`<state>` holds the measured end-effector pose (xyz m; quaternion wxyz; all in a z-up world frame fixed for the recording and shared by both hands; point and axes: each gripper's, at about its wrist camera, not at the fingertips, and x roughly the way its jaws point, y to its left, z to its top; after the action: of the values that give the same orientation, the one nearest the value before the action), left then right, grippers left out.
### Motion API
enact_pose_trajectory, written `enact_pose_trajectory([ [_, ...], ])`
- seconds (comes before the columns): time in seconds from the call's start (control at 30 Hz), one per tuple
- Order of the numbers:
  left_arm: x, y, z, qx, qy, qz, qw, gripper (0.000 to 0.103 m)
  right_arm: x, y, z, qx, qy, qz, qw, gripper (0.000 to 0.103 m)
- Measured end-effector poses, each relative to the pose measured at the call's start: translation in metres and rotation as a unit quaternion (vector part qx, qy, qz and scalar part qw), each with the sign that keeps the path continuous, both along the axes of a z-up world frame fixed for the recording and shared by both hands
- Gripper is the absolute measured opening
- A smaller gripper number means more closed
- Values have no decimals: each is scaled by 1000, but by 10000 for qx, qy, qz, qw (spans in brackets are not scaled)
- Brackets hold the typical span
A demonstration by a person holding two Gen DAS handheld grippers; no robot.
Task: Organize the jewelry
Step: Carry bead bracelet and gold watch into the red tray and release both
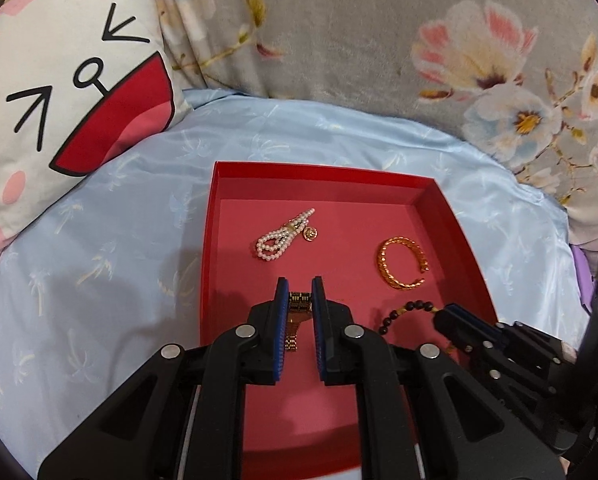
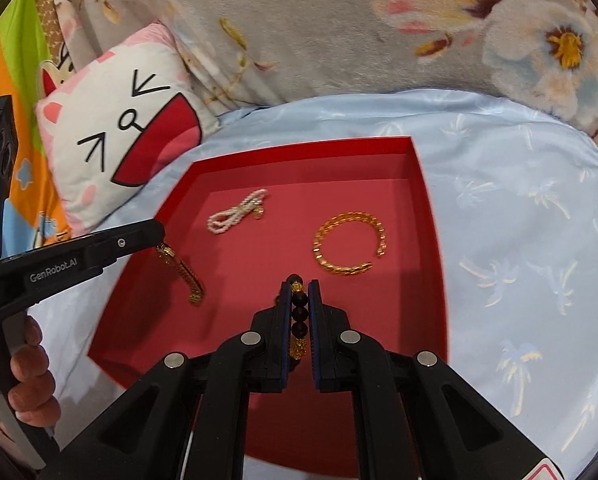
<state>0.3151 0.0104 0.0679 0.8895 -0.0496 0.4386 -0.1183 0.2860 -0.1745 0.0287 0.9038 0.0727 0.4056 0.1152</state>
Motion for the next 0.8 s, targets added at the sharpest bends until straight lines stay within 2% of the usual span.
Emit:
enact_pose_trajectory([
  [0.13, 17, -3, -12, 8, 84, 76, 9999, 11, 5, -8, -4, -67, -41, -97, 9999, 10],
  [0.17, 18, -2, -12, -2, 38, 107, 9999, 15, 5, -11, -3, -77, -78, -134, 9999, 14],
  [0.2, 20, -2, -11, 12, 3, 166, 9999, 20, 4, -13, -3, -88, -104, -173, 9998, 17],
  [0.27, 18, 0, -6, -16, -140, 229, 9996, 43, 2, -18, 1, -71, -201, -251, 9995, 22],
  [0.33, 15, 1, 1, 39, -307, 320, 9990, 54, -3, -23, 7, -30, -324, -330, 9989, 25],
  [0.43, 5, 3, 13, 139, -507, 428, 9977, 55, -14, -27, 16, 17, -463, -382, 9982, 27],
  [0.53, -7, 8, 24, 139, -644, 510, 9965, 59, -31, -28, 26, 46, -621, -414, 9972, 33],
  [0.63, -24, 16, 33, 20, -729, 558, 9958, 62, -50, -30, 34, 54, -732, -454, 9963, 34],
  [0.8, -60, 26, 39, 28, -817, 595, 9949, 62, -89, -33, 40, 63, -825, -527, 9952, 35],
])
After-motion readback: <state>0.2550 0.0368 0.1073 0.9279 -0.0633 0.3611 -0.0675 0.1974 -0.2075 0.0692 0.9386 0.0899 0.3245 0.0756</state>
